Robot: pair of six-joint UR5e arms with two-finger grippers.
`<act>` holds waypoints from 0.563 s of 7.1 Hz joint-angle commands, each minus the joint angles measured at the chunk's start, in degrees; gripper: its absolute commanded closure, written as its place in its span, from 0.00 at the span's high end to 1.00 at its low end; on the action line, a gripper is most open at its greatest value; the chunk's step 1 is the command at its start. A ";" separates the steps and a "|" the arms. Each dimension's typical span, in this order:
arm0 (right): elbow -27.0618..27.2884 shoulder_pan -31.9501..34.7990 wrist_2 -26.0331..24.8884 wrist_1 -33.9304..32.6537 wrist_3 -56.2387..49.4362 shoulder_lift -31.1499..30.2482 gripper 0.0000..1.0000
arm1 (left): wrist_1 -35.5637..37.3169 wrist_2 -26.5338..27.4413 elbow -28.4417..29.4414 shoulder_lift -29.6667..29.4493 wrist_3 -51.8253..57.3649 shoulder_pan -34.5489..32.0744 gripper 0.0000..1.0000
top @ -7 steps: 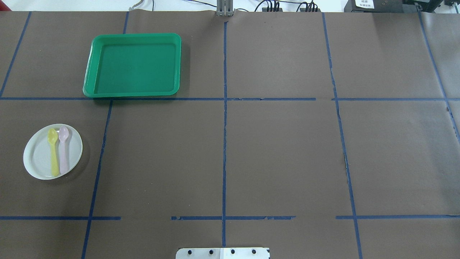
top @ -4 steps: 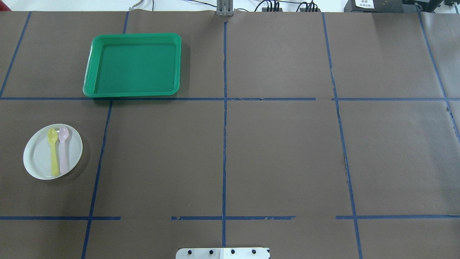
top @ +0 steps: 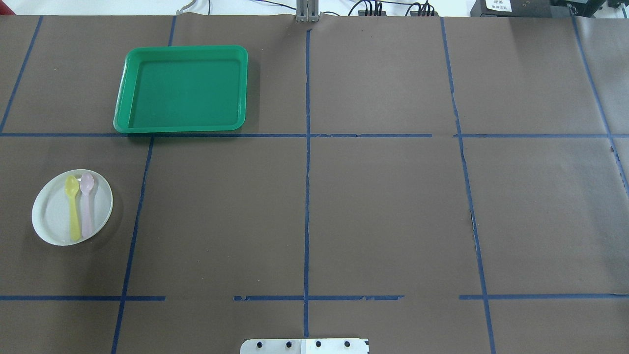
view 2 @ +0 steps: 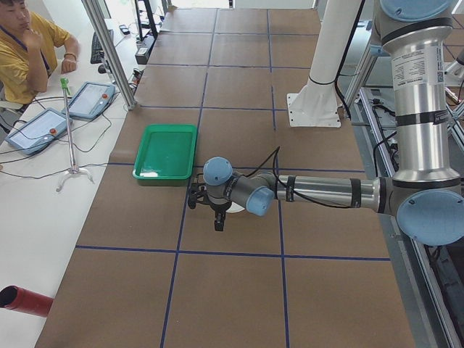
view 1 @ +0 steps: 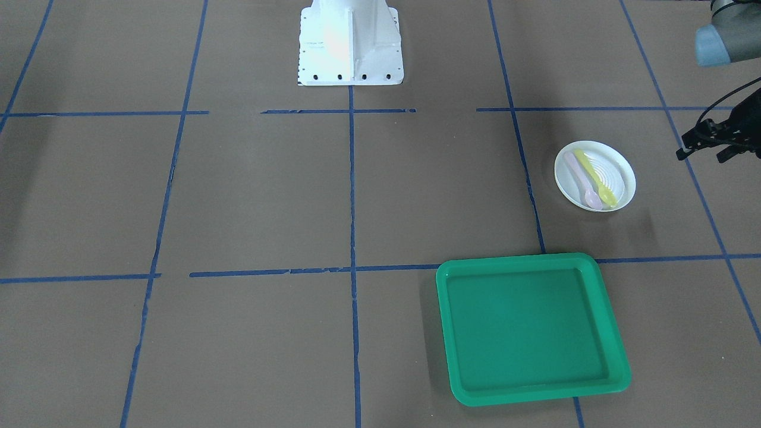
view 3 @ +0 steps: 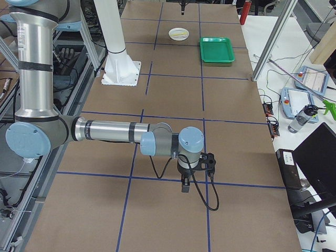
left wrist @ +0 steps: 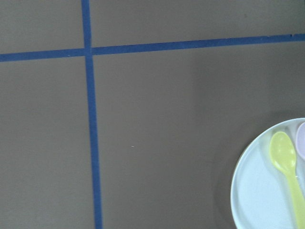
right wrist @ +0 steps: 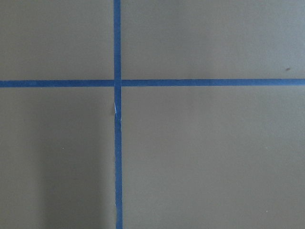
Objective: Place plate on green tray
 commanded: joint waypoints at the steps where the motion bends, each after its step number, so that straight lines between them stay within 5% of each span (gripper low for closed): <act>1: 0.00 0.00 0.06 0.00 0.00 0.00 1.00 | -16.56 5.38 5.66 -0.07 -15.49 7.76 1.00; 4: 0.00 0.00 0.07 0.00 0.00 0.00 1.00 | -20.76 9.54 8.24 -0.86 -22.83 13.93 1.00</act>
